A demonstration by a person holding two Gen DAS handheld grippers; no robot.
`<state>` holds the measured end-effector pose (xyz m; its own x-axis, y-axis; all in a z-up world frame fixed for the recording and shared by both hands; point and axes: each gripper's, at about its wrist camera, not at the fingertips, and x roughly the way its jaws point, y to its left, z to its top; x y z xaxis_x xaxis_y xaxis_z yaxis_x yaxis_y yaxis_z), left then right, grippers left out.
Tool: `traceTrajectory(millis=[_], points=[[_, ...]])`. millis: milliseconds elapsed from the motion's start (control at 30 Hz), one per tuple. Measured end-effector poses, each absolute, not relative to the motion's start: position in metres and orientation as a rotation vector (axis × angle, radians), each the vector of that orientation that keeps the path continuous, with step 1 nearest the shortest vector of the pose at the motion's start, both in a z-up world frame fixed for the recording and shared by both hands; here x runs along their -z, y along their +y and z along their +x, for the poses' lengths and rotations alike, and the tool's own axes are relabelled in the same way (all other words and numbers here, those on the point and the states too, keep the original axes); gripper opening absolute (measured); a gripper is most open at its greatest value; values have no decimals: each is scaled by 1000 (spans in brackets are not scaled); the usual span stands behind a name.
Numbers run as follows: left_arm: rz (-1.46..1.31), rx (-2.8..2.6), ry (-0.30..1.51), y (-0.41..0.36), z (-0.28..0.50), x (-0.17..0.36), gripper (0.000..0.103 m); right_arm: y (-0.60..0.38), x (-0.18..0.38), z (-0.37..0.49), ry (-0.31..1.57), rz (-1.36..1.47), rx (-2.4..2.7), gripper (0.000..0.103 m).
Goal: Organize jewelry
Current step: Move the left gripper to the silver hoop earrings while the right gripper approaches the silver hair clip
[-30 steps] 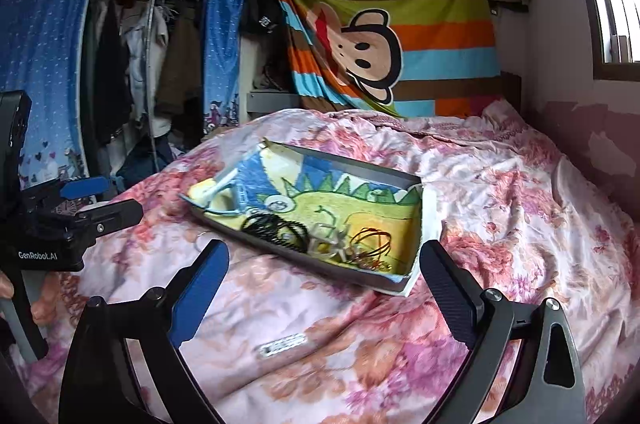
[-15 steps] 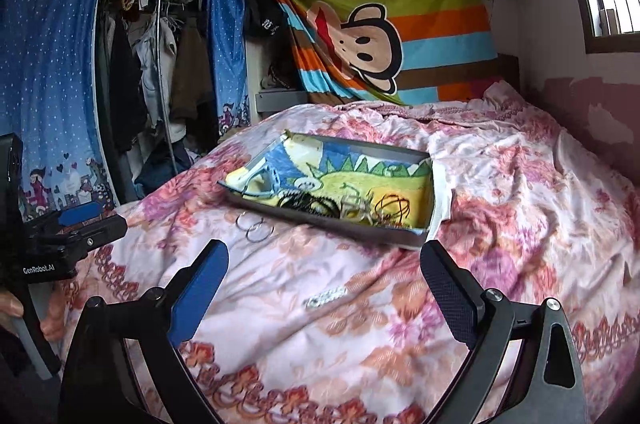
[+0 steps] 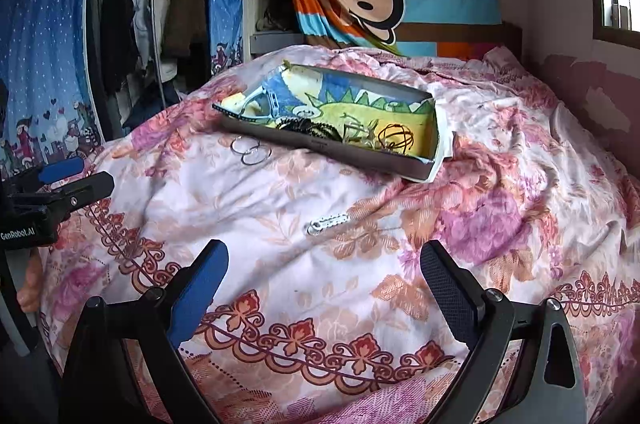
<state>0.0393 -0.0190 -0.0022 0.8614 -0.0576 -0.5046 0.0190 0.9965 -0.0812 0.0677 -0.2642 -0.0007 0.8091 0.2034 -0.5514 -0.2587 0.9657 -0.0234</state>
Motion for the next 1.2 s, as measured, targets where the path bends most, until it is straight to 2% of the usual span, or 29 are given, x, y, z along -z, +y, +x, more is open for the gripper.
traceTrajectory(millis=[1200], points=[[-91,3,580,-11,56,16,103,-256,17,85,650,-144,-212,94]])
